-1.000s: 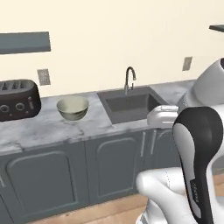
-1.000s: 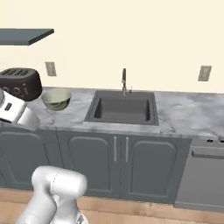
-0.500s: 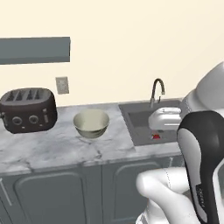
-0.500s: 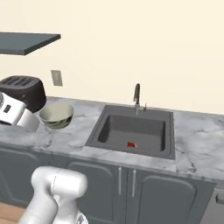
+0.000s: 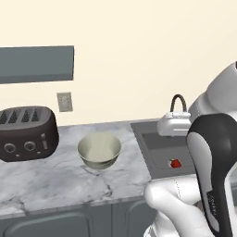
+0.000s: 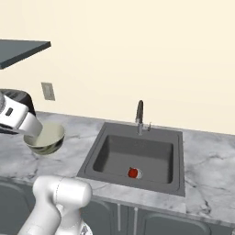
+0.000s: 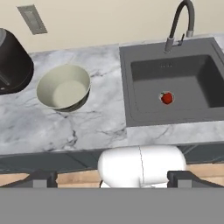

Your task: Clear the mugs and bowl far away from the sink.

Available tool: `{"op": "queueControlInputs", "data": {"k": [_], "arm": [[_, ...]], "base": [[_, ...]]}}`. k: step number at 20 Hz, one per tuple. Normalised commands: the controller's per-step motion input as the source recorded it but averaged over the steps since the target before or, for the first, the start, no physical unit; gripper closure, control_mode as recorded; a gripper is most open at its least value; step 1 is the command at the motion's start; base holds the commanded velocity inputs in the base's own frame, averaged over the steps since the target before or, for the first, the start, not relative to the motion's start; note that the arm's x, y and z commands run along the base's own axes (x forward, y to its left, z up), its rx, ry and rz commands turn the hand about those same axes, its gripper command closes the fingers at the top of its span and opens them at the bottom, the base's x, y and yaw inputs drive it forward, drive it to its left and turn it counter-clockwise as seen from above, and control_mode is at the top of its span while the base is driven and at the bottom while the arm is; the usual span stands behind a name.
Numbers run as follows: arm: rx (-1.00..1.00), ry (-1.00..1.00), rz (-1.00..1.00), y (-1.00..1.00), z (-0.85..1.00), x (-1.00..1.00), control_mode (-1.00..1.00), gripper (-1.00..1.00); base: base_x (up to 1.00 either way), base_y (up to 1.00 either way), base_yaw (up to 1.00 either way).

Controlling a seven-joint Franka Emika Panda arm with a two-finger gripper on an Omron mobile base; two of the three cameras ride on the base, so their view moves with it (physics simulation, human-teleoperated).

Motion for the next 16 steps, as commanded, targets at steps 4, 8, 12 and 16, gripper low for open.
{"op": "queueControlInputs", "data": {"k": [4, 8, 12, 16], "arm": [[0.0, 0.0, 0.0, 0.0, 0.0, 0.0, 1.0, -1.0], [0.02, 0.04, 0.0, 0.0, -0.16, 0.5, -1.0, -1.0], [0.07, 0.03, 0.0, -0.07, -0.37, 0.89, -1.0, -1.0], [0.07, 0.03, 0.0, -0.04, -0.39, 0.77, -1.0, -1.0]], "base": [[0.99, 0.0, 0.0], [0.5, 0.0, 0.0], [0.0, 0.0, 0.0], [0.0, 0.0, 0.0]]}}
